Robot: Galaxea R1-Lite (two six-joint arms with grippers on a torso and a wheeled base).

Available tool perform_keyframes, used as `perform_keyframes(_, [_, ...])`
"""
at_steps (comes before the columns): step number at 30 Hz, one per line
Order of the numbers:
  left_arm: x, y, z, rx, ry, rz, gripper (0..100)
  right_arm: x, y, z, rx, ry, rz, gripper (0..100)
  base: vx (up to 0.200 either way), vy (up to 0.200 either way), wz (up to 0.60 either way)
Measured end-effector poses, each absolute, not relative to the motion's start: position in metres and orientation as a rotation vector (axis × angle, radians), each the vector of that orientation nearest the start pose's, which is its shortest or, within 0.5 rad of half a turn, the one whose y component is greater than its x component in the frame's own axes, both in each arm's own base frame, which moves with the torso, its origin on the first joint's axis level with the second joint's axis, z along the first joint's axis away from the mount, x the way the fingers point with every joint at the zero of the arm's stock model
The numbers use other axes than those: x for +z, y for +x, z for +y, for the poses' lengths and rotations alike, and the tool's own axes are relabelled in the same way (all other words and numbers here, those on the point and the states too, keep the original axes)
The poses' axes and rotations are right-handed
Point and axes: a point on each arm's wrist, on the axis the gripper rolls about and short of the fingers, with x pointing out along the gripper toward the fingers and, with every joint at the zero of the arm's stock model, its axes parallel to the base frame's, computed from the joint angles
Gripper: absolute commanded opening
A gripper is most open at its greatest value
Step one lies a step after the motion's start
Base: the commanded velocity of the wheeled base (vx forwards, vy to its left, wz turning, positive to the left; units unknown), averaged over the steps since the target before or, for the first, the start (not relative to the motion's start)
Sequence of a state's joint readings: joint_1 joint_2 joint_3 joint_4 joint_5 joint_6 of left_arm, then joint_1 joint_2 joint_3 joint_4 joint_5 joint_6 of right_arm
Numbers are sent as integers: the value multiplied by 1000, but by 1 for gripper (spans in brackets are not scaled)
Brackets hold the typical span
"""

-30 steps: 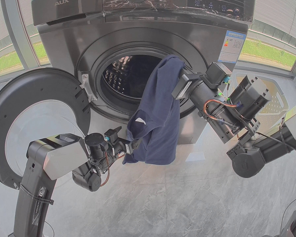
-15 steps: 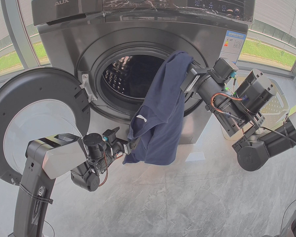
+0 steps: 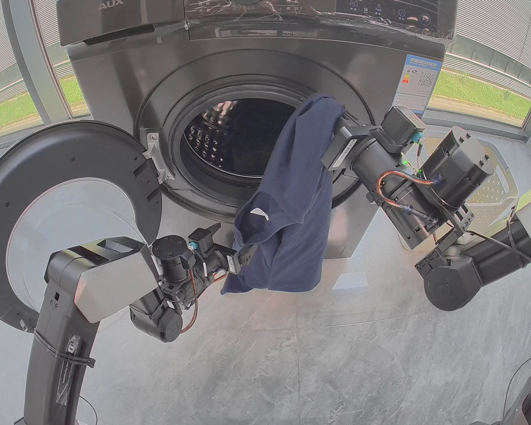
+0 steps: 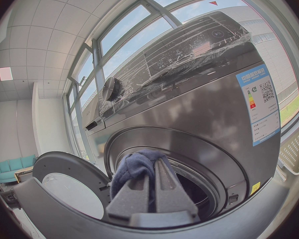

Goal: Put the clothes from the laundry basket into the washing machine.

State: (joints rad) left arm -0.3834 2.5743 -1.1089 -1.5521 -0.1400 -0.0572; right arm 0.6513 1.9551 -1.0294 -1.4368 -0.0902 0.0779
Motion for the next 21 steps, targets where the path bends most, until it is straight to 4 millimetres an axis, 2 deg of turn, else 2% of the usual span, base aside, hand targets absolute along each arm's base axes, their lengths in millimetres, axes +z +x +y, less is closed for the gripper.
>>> perform_keyframes(6, [23,412,-171,-526,-69,-109,100,230,294,220,565,257,-450,0,0,0,0])
perform_keyframes(12, [33,409,-169,-523,-70,-123,100,230,294,219,561,256,-448,0,0,0,0])
perform_keyframes(16, [32,409,-171,-528,-69,-122,100,230,293,221,567,257,-449,0,0,0,0])
perform_keyframes(21, [19,410,-177,-542,-66,-99,100,229,291,224,576,259,-446,0,0,0,0])
